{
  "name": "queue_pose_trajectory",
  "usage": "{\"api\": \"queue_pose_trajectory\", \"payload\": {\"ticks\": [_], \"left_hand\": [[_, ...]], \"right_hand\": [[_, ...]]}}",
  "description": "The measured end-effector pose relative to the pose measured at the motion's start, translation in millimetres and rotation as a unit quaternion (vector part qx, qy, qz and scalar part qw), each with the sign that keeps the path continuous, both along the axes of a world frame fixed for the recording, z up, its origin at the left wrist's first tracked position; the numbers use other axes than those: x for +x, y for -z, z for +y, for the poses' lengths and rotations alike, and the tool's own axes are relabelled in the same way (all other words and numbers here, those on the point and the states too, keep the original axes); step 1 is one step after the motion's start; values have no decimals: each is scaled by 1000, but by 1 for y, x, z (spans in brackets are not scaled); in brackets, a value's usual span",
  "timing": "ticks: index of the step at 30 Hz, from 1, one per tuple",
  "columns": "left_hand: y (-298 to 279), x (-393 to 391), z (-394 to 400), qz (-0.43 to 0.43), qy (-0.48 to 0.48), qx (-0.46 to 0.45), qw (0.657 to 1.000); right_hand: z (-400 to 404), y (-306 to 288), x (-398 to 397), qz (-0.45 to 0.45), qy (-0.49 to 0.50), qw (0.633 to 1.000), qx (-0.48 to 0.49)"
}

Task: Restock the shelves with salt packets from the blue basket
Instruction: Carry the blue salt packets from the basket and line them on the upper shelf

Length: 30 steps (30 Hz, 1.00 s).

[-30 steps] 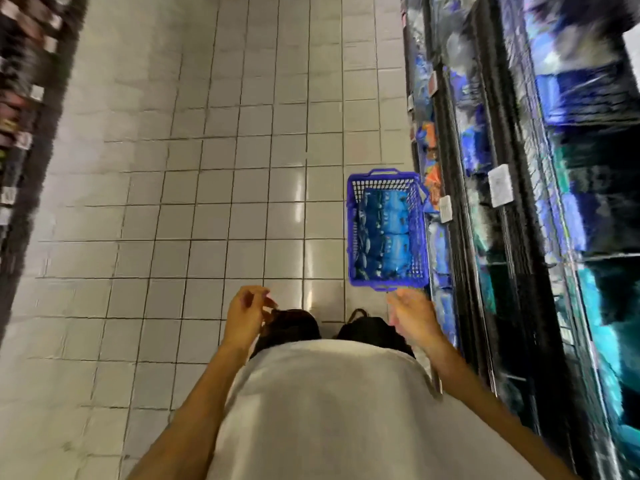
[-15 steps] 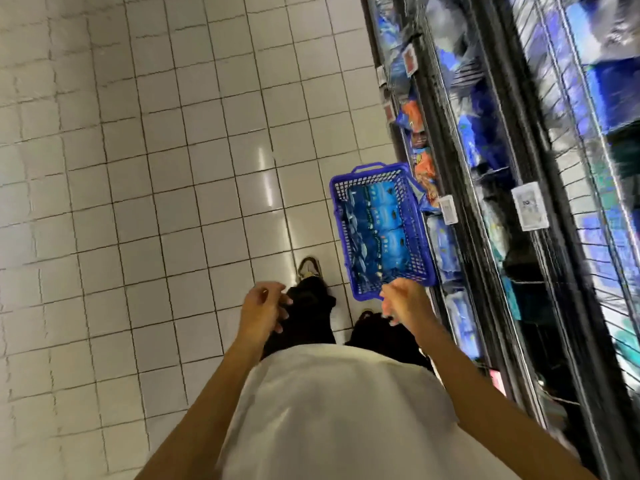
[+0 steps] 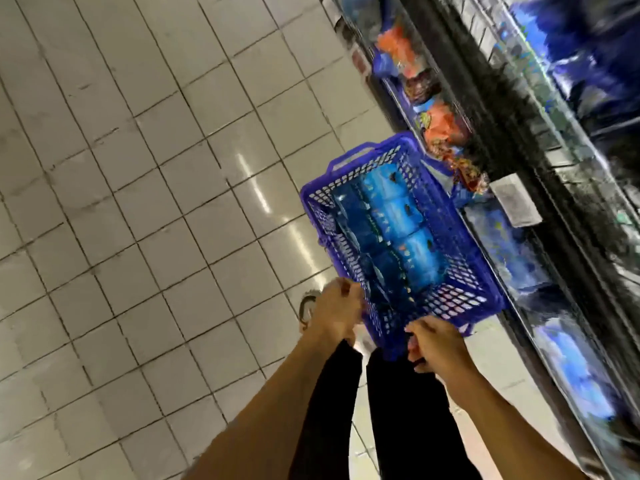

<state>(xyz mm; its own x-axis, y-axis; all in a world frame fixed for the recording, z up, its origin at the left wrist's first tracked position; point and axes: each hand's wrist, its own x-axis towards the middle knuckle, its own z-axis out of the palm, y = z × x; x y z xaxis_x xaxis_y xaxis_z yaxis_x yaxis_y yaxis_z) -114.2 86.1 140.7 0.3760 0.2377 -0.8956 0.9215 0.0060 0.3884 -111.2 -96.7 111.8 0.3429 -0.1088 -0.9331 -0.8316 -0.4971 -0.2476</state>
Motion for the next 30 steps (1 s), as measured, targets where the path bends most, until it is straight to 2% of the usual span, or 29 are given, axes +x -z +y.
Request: {"api": "queue_pose_trajectory", "payload": {"ticks": [4,9,10,13,15,19,21,23,27,30], "left_hand": [[101,38,-9,-9,116,63,991],[209,80,-13,-61,261,165,949],[226,90,-12,-75,309,213,924],[266,115,-11,-78,471,328,815],[285,127,-13,-79,513,345,782],[307,134,-24,-72,509,354,781],[313,135,-25,-48,499,343,795],[316,137,-24,-29,501,343,794],[315,133,-32,-22,537,341,771],[313,126,-42,-49,538,320,778]], "right_hand": [[6,94,21,-9,21,1000,-7],[5,202,37,26,91,995,-9],[4,221,42,26,87,996,-22],[8,263,57,11,113,991,-73],[11,281,67,1,198,978,-62],[15,293,73,24,308,951,0],[12,297,67,6,366,931,-5],[7,299,59,2,411,911,-16],[0,298,47,-5,435,899,-51],[-1,295,41,-45,435,896,-73]]}}
